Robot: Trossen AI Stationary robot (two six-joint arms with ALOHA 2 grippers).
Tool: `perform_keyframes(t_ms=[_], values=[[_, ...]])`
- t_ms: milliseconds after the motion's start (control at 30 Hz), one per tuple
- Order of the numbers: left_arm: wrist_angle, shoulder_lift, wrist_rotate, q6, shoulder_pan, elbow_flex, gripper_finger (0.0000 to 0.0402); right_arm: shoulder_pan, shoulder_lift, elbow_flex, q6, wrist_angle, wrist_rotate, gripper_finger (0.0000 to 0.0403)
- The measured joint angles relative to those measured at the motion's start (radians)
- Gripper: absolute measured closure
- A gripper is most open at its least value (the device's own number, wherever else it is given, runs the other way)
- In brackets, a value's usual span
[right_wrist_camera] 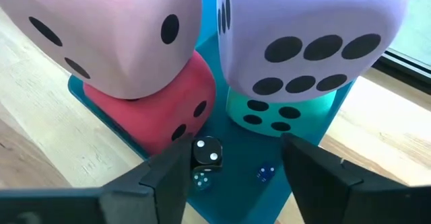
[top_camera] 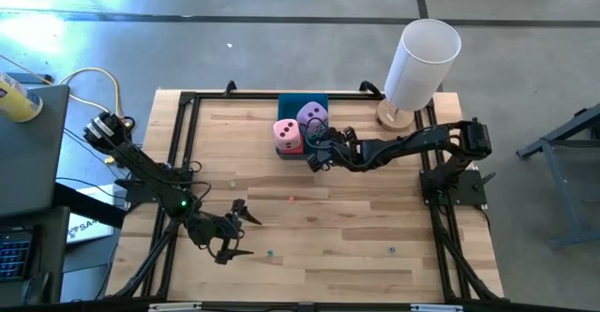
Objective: Pick & Place Dice
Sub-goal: Put the black die into the blue bin
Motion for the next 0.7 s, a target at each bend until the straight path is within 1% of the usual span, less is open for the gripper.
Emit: perform_keyframes(t_ms=[133, 267, 433, 533, 600, 700], values=[[0.000, 0.000, 0.000, 0.000, 0.000, 0.000, 0.0004, 0.000, 0.000, 0.000, 0.003, 0.000, 0.000, 0.0167], [0.000, 0.000, 0.000, 0.000, 0.000, 0.000, 0.0004, 0.000, 0.000, 0.000, 0.003, 0.000, -0.011, 0.0156], [0.000, 0.000, 0.000, 0.000, 0.000, 0.000, 0.0004, 0.002, 0.024, 0.000, 0.028, 0.003, -0.015, 0.0154], [0.000, 0.000, 0.001, 0.000, 0.000, 0.000, 0.0004, 0.002, 0.066, 0.001, 0.050, 0.042, -0.011, 0.0156], [-0.001, 0.001, 0.001, -0.001, 0.000, 0.000, 0.0004, 0.001, 0.072, -0.004, 0.046, 0.026, -0.013, 0.0159], [-0.003, 0.003, 0.003, 0.000, -0.001, 0.000, 0.0004, 0.003, 0.074, 0.002, 0.046, 0.061, 0.001, 0.0160]])
